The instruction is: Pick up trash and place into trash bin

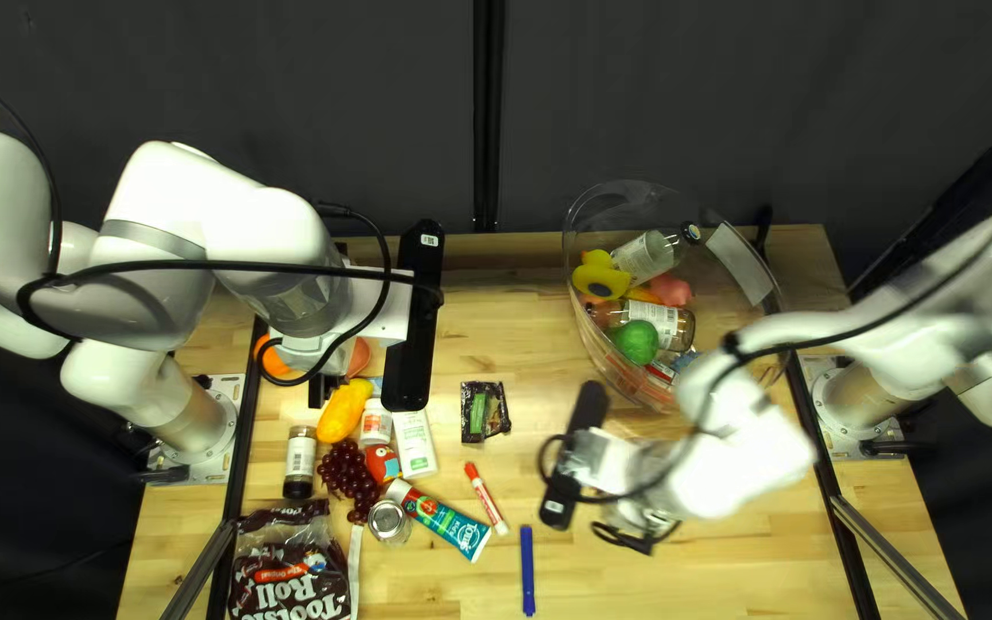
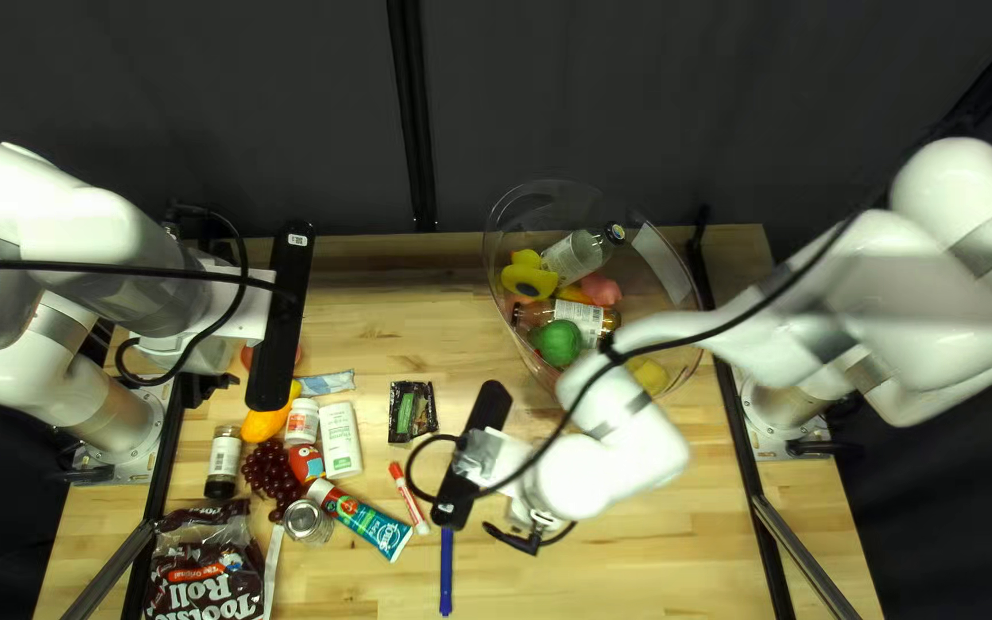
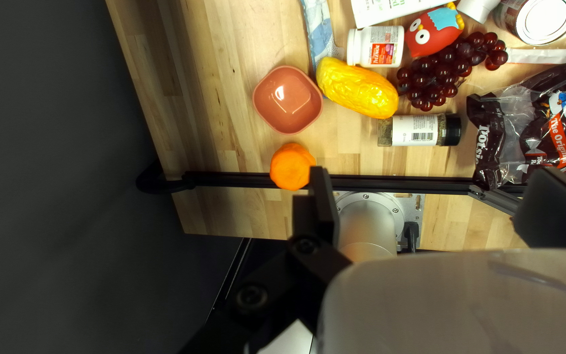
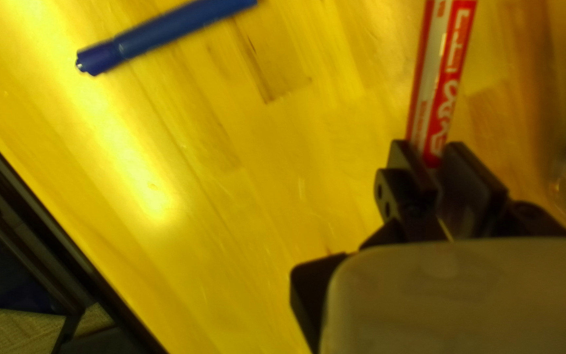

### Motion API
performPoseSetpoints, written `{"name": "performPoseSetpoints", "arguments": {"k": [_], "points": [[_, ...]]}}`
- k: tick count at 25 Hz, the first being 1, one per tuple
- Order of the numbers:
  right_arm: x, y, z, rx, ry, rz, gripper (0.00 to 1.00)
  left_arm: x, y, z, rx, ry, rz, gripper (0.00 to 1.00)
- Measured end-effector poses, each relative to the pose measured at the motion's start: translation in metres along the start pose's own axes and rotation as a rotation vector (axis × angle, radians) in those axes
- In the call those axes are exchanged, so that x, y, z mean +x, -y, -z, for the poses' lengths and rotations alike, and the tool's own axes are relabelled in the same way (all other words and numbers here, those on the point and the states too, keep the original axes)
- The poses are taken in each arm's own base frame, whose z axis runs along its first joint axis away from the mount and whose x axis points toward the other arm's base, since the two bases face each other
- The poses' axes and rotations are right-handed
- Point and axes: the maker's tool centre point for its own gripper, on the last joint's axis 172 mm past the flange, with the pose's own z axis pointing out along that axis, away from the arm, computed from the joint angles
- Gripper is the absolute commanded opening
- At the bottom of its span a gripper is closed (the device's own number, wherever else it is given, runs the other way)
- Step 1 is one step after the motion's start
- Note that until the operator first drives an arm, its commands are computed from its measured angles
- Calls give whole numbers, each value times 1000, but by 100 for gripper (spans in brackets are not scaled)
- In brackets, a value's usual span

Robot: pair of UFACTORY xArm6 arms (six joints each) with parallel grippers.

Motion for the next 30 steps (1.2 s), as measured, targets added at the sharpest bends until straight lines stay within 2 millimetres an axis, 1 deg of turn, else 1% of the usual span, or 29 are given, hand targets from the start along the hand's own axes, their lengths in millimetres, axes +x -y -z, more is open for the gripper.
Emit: {"name": "performPoseSetpoints", "arguments": {"k": [2, 4, 6, 8, 11, 14, 18, 21, 27, 30], "points": [[-7, -24, 35, -41, -24, -14, 3, 0, 0, 0, 0, 0, 0, 100], [-12, -51, 64, -71, -43, -39, 2, 0, 0, 0, 0, 0, 0, 100], [-17, -76, 83, -84, -52, -70, 3, 0, 0, 0, 0, 0, 0, 100], [-23, -99, 91, -89, -50, -104, 3, 0, 0, 0, 0, 0, 0, 100], [-30, -130, 85, -94, -31, -158, 2, 0, 0, 0, 0, 0, 0, 100], [-34, -152, 72, -96, -16, -199, 2, 0, 0, 0, 0, 0, 0, 100], [-28, -175, 54, -83, -7, -236, 2, 0, 0, 0, 0, 0, 0, 100], [-22, -182, 44, -69, -5, -244, 2, 0, 0, 0, 0, 0, 0, 100], [-11, -181, 26, -32, -11, -237, 5, 0, 0, 0, 0, 0, 0, 100], [-4, -178, 21, -14, -20, -229, 12, 0, 0, 0, 0, 0, 0, 100]]}}
